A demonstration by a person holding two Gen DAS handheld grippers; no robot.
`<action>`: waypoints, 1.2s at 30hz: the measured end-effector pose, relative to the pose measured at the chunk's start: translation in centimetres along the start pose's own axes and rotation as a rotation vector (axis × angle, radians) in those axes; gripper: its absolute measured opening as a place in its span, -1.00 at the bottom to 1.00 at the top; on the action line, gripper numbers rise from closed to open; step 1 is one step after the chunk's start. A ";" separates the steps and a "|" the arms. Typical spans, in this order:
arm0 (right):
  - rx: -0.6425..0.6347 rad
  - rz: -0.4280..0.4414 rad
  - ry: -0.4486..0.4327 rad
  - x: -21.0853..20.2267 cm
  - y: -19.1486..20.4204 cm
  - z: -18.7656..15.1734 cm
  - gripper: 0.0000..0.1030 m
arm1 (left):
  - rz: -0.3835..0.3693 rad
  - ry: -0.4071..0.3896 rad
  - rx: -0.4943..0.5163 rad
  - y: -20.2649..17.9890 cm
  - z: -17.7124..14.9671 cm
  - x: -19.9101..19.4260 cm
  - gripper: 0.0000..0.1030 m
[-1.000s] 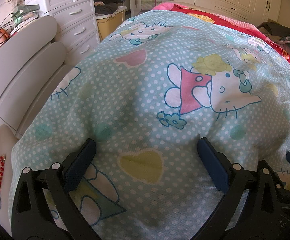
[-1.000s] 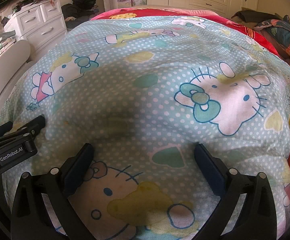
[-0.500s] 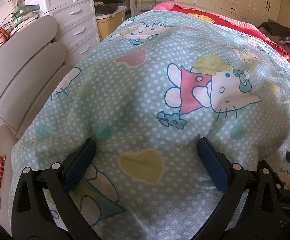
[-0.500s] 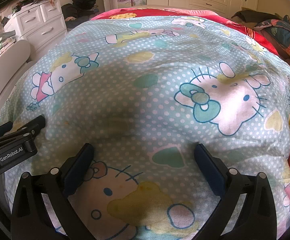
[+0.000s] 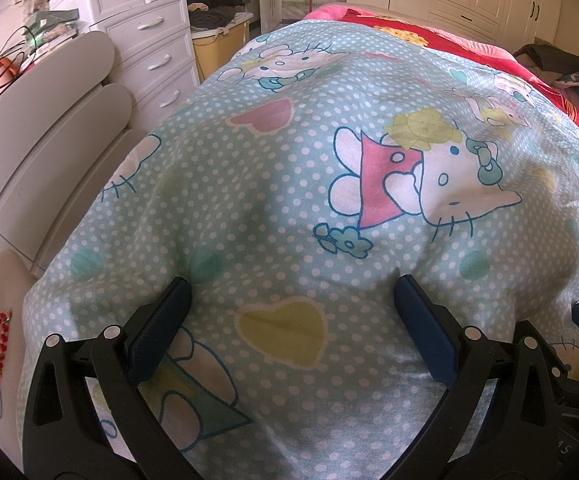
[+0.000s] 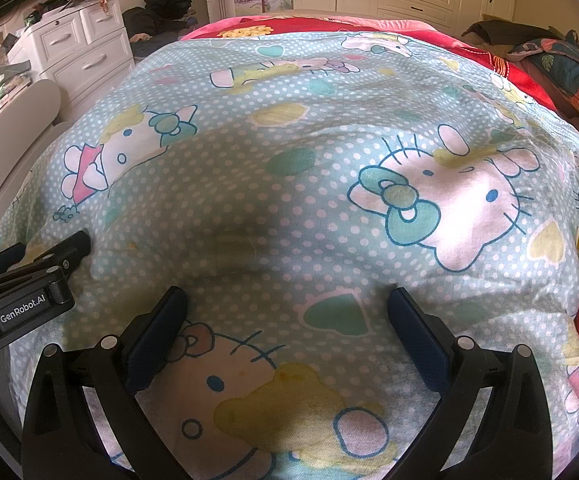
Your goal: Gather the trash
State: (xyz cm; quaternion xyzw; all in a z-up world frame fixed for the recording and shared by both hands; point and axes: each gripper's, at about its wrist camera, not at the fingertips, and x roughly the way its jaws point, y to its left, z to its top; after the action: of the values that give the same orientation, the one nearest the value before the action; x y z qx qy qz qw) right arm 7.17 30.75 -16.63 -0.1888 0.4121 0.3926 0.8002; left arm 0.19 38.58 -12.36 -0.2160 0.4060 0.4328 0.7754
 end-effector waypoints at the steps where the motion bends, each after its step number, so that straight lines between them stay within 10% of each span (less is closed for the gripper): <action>1: 0.000 0.000 0.000 0.0 0.0 0.0 0.90 | 0.000 0.000 0.000 -0.1 0.0 0.0 0.82; 36: 0.004 0.006 -0.008 0.0 -0.1 -0.1 0.90 | 0.010 -0.012 -0.002 0.3 -0.1 -0.2 0.82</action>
State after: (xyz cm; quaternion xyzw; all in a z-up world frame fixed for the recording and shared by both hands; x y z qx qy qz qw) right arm 7.20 30.60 -16.67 -0.1843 0.4104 0.3951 0.8009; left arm -0.19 38.63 -12.28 -0.2120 0.4020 0.4385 0.7754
